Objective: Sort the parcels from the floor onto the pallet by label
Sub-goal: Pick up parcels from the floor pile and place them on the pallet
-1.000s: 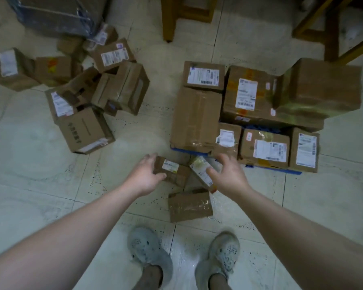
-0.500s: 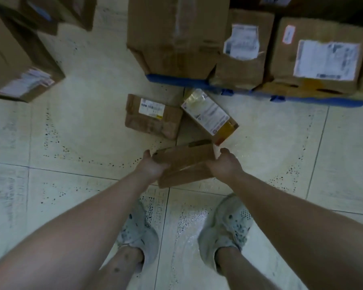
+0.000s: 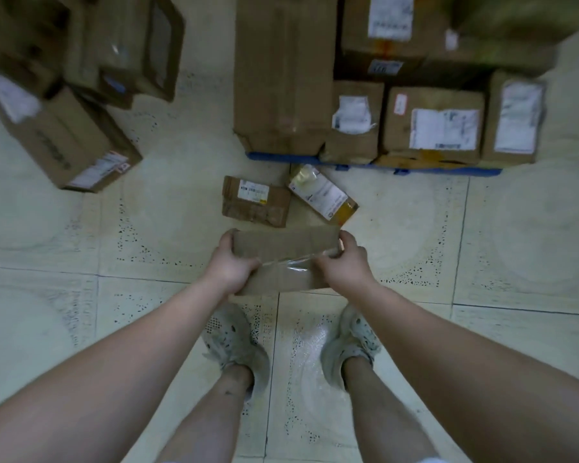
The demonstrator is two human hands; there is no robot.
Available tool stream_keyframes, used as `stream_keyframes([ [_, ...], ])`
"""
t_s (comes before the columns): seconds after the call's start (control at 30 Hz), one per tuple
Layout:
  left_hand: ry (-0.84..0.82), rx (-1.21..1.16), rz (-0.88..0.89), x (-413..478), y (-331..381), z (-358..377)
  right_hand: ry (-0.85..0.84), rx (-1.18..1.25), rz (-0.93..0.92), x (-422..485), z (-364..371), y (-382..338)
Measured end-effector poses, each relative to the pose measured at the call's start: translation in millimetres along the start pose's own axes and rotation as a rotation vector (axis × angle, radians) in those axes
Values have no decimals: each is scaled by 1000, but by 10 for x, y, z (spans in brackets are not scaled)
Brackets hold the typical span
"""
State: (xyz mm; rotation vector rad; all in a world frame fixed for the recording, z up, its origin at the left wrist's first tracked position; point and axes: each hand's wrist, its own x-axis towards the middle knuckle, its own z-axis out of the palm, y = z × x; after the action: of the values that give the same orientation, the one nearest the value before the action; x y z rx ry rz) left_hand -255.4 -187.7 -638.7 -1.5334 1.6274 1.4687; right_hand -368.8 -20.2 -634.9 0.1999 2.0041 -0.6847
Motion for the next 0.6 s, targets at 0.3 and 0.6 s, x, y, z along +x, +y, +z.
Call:
stream_keyframes([
  [0.3, 82, -51, 274, -2191, 1400, -1125, 197, 48, -160, -2062, -1055, -1455],
  [0.6, 28, -88, 553, -3922, 2385, -1700, 308, 208, -330, -3736, -2041, -2143],
])
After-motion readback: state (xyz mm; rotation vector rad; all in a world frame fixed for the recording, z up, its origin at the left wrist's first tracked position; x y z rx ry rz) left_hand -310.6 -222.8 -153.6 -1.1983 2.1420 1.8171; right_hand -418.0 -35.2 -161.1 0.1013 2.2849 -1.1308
